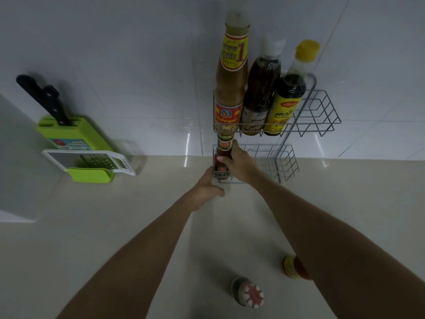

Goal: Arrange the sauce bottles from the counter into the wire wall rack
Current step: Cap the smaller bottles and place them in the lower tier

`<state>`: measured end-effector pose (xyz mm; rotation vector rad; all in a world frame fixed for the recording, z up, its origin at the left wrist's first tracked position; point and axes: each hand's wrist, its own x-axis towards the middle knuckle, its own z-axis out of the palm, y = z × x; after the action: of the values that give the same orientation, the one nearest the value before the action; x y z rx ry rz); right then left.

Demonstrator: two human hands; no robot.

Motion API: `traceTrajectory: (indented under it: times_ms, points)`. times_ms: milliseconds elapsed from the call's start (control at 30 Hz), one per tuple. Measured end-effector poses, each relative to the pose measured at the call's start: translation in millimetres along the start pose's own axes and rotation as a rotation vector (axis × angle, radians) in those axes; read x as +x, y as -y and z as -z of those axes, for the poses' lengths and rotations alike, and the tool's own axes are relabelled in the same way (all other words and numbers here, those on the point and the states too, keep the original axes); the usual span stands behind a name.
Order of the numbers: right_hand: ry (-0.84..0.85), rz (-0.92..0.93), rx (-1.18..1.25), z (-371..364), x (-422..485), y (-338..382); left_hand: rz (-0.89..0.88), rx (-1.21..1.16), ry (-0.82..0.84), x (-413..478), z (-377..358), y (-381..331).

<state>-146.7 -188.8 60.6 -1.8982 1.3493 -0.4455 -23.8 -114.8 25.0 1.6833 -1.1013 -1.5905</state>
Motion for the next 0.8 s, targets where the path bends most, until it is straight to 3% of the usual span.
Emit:
traceTrajectory:
  times_ms: [100,200,300,367,533,600,733,800]
  points:
    - [0.073,-0.051,0.053,3,-10,0,0.044,0.069,0.000,-7,1,-2]
    - [-0.019,-0.074,0.020,7,-44,1,0.060,0.175,-0.030,-27,0,2]
    - [-0.052,0.098,-0.104,15,-104,-1,-0.022,0.246,-0.003,-67,-9,19]
    - [0.042,0.220,-0.223,20,-153,5,-0.085,0.243,0.079,-102,-20,36]
    - [0.124,0.314,-0.683,31,-260,31,-0.150,0.323,0.338,-177,-62,83]
    - [0.130,0.345,-0.768,25,-284,31,-0.173,0.308,0.310,-191,-89,95]
    - [0.094,0.447,-0.820,13,-295,16,-0.210,0.153,0.020,-200,-129,90]
    - [0.158,0.554,-0.816,24,-293,12,-0.177,0.014,0.031,-203,-131,86]
